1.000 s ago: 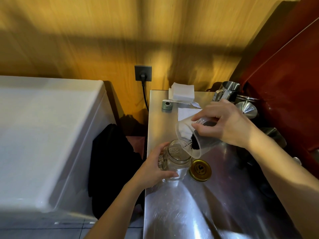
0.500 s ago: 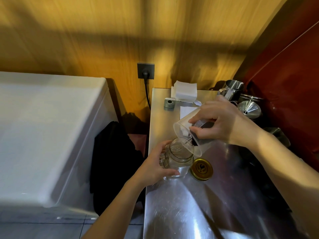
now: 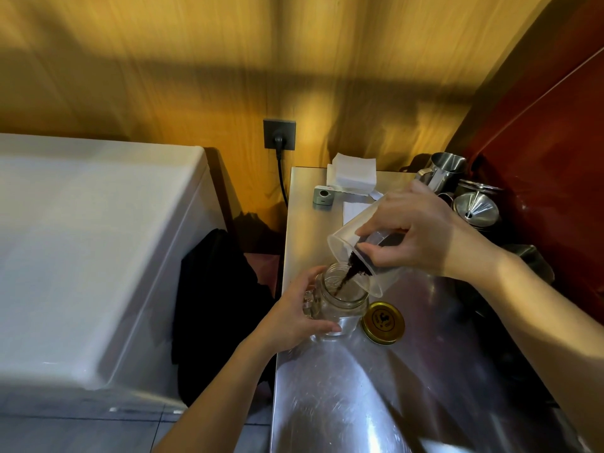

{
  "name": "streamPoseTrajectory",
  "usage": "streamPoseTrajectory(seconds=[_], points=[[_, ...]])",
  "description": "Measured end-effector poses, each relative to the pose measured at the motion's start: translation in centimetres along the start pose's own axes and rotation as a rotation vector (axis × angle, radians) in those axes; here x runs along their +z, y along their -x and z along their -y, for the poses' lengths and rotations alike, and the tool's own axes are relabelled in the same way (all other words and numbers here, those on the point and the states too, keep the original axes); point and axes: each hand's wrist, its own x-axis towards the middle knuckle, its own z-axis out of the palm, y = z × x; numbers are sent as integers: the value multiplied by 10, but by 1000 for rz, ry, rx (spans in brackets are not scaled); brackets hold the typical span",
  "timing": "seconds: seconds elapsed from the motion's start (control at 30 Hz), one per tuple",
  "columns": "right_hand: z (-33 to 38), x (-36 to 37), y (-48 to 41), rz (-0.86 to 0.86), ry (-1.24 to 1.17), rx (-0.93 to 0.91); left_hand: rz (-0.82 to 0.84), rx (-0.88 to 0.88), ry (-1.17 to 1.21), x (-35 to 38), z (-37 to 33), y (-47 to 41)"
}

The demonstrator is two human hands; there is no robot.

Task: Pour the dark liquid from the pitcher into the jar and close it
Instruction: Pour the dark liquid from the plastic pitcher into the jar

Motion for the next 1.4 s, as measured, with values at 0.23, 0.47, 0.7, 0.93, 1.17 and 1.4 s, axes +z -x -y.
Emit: streamPoseTrajectory(seconds=[0.23, 0.47, 0.7, 0.93, 1.17, 1.4], points=[[-1, 1, -3, 5, 2, -55, -10, -8, 6, 0, 0, -1], [1, 2, -4, 35, 54, -115, -17, -15, 0, 2, 2, -2], [-2, 2, -6, 35, 58, -150, -15, -25, 10, 2, 0, -2], [-5, 2, -5, 13, 45, -146, -9, -22, 2, 2, 1, -4], [-2, 4, -7, 23, 51, -165, -27, 0, 16, 4, 2, -5], [-2, 5, -8, 20, 46, -177, -31, 11, 22, 5, 6, -6]])
